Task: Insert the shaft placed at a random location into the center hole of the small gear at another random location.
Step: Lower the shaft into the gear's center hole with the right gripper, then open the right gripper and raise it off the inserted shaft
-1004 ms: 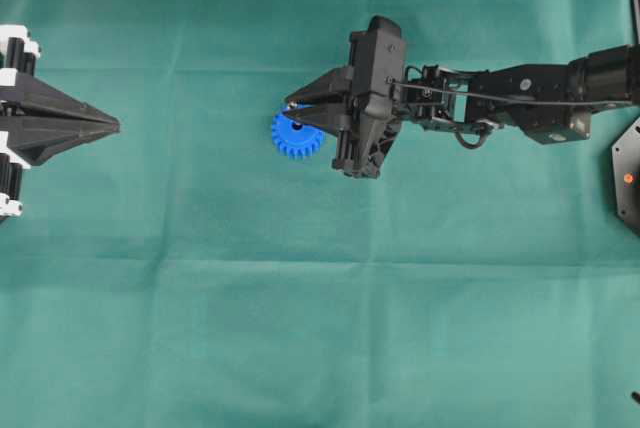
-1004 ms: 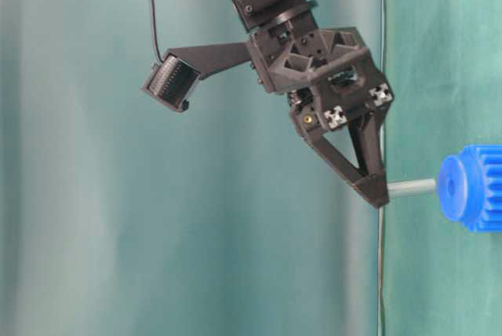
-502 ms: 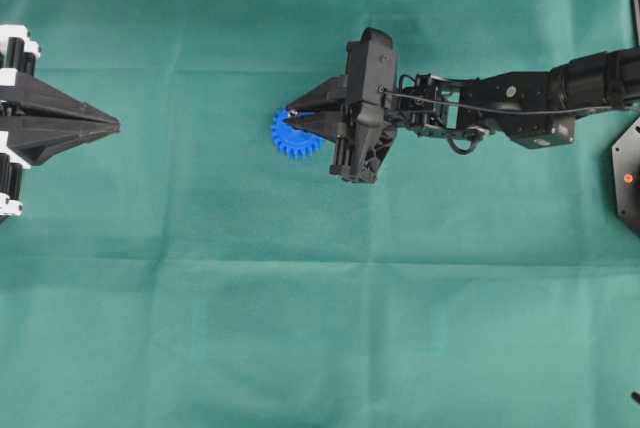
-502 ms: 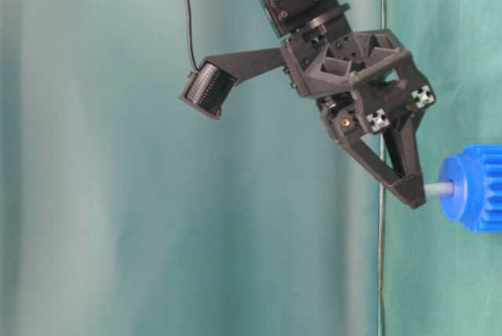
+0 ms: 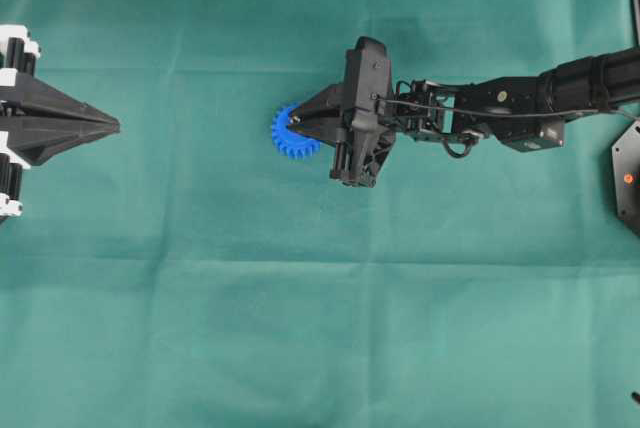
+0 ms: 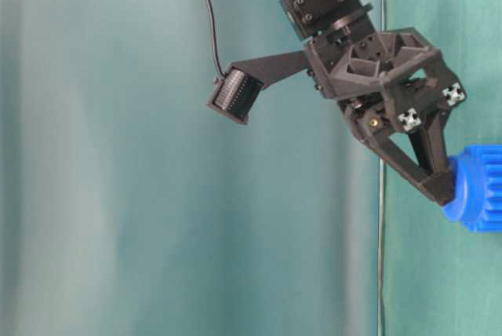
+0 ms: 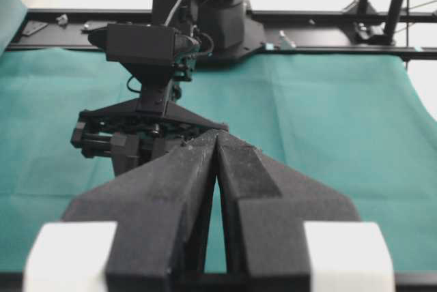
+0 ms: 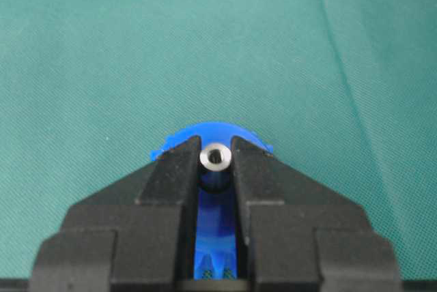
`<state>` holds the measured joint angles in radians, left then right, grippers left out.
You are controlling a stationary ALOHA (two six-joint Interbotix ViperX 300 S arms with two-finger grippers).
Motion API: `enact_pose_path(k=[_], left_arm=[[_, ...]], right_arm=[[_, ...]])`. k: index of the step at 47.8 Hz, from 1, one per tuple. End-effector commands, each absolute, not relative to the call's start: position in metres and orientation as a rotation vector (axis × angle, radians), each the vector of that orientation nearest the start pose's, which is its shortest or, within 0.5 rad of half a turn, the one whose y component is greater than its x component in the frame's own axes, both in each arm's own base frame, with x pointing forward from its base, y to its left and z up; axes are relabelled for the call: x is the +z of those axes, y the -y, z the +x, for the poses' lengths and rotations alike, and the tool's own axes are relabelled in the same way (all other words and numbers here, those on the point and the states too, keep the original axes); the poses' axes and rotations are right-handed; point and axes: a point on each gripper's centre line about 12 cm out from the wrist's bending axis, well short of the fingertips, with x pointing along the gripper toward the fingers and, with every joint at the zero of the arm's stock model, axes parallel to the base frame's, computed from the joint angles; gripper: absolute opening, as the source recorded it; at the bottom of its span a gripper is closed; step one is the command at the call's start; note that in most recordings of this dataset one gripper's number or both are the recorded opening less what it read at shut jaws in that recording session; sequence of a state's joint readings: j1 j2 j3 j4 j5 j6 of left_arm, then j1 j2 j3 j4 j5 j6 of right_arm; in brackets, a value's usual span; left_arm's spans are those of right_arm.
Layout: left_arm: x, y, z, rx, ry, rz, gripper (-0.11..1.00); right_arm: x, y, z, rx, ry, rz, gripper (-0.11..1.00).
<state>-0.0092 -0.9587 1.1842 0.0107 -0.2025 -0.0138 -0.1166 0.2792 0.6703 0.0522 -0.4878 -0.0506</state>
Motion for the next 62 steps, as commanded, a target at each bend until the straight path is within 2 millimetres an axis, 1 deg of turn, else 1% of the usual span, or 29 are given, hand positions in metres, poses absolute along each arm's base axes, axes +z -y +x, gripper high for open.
enact_pose_path(k=[1, 15, 17, 20, 27, 28, 29, 35, 37, 49, 62], left_arm=[[0.287, 0.003, 0.202, -0.014, -0.002, -0.002, 0.00], [0.287, 0.003, 0.202, -0.015, -0.002, -0.003, 0.00], [0.287, 0.003, 0.202, -0.014, -0.002, -0.002, 0.00], [0.287, 0.003, 0.202, -0.014, -0.002, -0.002, 0.00], [0.287, 0.003, 0.202, -0.014, -0.002, -0.002, 0.00], [0.287, 0.003, 0.202, -0.015, -0.002, -0.002, 0.00], [0.287, 0.003, 0.202, -0.014, -0.002, -0.002, 0.00], [0.287, 0.003, 0.202, -0.014, -0.002, -0.002, 0.00], [0.287, 0.002, 0.202, -0.013, -0.002, -0.003, 0.00], [0.287, 0.003, 0.202, -0.015, -0.002, -0.003, 0.00], [0.288, 0.003, 0.202, -0.014, 0.000, -0.002, 0.00]], right_arm=[[0.115, 0.053, 0.423, -0.139, -0.419, 0.008, 0.14], [0.115, 0.053, 0.423, -0.142, -0.416, 0.023, 0.14], [0.115, 0.053, 0.423, -0.142, -0.416, 0.023, 0.17], [0.117, 0.053, 0.423, -0.141, -0.413, 0.021, 0.31], [0.120, 0.053, 0.422, -0.142, -0.407, 0.021, 0.75], [0.121, 0.053, 0.422, -0.142, -0.404, 0.021, 0.79], [0.123, 0.053, 0.422, -0.141, -0.399, 0.019, 0.80], [0.132, 0.052, 0.419, -0.141, -0.383, 0.015, 0.66], [0.137, 0.052, 0.418, -0.140, -0.374, 0.014, 0.64], [0.155, 0.051, 0.407, -0.141, -0.340, 0.013, 0.64], [0.159, 0.047, 0.401, -0.134, -0.341, 0.015, 0.64]])
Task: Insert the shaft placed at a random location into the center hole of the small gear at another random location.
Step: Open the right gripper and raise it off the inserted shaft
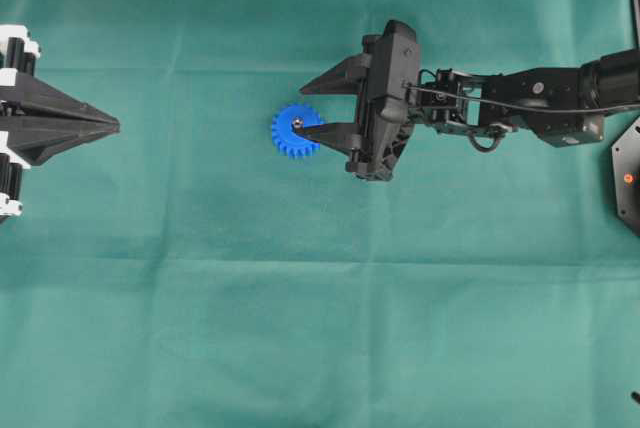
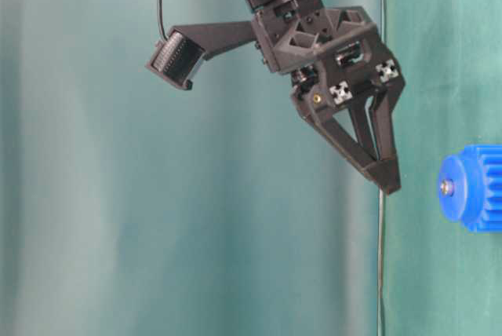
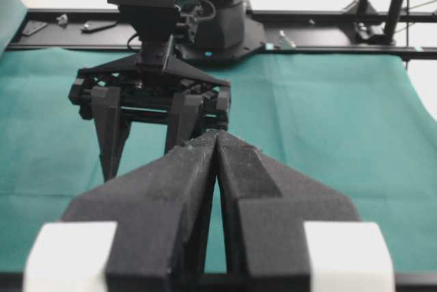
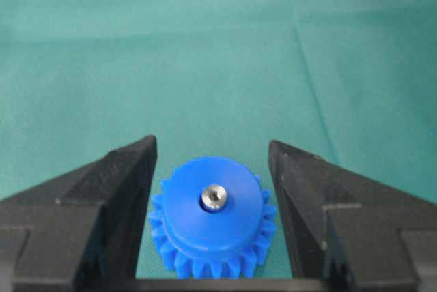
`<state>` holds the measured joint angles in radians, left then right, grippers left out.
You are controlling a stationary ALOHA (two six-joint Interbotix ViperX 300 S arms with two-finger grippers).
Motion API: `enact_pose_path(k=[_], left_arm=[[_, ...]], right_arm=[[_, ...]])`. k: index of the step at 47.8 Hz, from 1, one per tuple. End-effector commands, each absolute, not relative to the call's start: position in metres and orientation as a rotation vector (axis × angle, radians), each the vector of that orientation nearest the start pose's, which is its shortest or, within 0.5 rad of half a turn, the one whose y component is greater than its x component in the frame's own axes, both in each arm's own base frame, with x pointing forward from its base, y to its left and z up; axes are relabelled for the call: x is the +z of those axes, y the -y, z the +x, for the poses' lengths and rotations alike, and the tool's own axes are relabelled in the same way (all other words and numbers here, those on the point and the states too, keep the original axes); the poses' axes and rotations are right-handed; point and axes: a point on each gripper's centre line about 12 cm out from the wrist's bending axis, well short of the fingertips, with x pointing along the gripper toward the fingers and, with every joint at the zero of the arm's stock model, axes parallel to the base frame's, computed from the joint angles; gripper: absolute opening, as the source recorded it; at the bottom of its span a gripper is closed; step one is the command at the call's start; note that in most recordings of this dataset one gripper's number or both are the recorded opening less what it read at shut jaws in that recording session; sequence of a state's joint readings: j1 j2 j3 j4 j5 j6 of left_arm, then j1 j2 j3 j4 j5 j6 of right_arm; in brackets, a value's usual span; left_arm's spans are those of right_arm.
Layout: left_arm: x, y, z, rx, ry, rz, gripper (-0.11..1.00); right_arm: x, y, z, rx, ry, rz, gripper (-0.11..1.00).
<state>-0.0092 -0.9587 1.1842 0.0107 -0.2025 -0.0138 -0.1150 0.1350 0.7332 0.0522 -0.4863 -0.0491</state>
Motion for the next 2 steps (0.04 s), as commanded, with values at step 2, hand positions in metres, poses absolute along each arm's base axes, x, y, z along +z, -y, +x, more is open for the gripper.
enact_pose_path(k=[2], left_arm=[[0.2881, 0.0025, 0.2022, -0.014, 0.000, -0.002, 0.00]], right_arm=[[0.1594, 0.0454, 0.3991, -0.129, -0.346, 0.014, 0.64]])
